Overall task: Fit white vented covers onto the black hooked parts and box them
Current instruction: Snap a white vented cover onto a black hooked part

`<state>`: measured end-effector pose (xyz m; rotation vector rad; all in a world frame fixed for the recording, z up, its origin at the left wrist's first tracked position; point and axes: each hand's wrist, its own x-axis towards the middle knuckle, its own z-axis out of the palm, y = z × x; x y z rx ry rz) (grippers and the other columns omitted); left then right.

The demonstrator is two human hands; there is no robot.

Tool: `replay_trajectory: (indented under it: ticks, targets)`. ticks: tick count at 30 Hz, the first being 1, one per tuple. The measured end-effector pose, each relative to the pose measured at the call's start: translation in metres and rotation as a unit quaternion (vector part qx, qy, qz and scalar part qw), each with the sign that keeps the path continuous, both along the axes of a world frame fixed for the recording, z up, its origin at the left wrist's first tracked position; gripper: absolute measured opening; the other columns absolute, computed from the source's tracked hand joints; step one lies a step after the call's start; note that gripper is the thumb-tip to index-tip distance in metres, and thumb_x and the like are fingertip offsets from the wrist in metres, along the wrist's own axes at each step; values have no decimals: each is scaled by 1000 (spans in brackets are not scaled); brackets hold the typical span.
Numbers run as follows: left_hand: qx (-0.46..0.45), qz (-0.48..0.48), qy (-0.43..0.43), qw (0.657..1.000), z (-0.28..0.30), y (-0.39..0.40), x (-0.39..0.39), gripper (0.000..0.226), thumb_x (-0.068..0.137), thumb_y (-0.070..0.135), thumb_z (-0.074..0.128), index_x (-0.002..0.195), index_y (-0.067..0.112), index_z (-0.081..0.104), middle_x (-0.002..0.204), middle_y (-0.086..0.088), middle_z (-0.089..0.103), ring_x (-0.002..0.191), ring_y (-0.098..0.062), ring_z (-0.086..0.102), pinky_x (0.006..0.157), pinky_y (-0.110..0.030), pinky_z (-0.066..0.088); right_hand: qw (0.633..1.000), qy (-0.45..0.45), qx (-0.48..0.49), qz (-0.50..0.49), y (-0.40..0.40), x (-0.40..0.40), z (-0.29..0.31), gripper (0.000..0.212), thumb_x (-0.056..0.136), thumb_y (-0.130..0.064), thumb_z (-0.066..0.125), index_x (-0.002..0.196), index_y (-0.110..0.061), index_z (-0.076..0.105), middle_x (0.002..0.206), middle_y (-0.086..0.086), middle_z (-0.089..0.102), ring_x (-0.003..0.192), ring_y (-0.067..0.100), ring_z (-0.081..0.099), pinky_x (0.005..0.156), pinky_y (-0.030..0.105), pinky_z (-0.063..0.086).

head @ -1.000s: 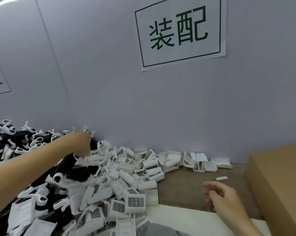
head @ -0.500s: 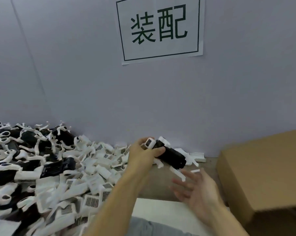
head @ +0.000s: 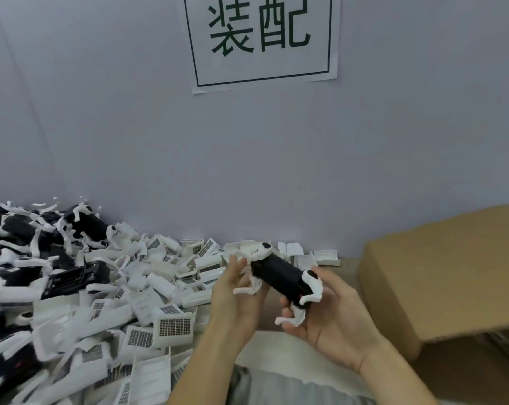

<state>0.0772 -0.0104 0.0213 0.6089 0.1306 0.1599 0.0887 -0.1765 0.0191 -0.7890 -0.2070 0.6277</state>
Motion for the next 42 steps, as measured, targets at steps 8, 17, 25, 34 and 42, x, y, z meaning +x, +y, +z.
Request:
replay_trajectory:
  ticks: [8, 17, 25, 34, 42]
  targets:
    - [331, -47, 127, 934, -14, -22, 6, 33, 97, 24, 48, 99, 4, 75, 90, -10, 78, 78, -23, 73, 69, -30, 57, 895, -168, -242, -334, 14, 8, -15, 21, 92, -16, 68, 110, -27, 66, 94, 5, 73, 80, 20, 73, 69, 37, 61]
    - [179, -22, 30, 983, -8, -25, 5, 24, 100, 30, 57, 111, 13, 71, 99, -12, 78, 87, -22, 76, 67, -38, 61, 730, -444, -454, -254, 34, 1, -26, 68, 78, -39, 72, 137, -44, 40, 125, -24, 47, 119, -7, 47, 91, 5, 37]
    - [287, 1, 5, 958, -16, -24, 9, 8, 91, 29, 71, 90, 26, 78, 98, -7, 78, 90, -22, 75, 77, -50, 58, 756, -373, -462, -274, 29, 0, -19, 21, 71, -34, 82, 80, -24, 66, 71, -10, 72, 65, 3, 67, 54, 20, 53]
    - [377, 144, -34, 914, -18, -27, 14, 9, 96, 16, 66, 98, 22, 71, 89, 8, 78, 84, -7, 73, 72, -23, 55, 760, -382, -469, -238, 29, 5, -29, 31, 88, -36, 67, 118, -34, 60, 111, -26, 65, 111, 0, 61, 85, 10, 48]
    - [697, 53, -157, 697, -29, -35, 9, 30, 95, 5, 47, 111, 23, 66, 100, 9, 71, 95, -9, 65, 85, -34, 54, 869, -223, -271, -348, 24, 11, -16, 63, 77, -25, 84, 128, -28, 46, 110, -12, 64, 82, -17, 63, 61, 3, 47]
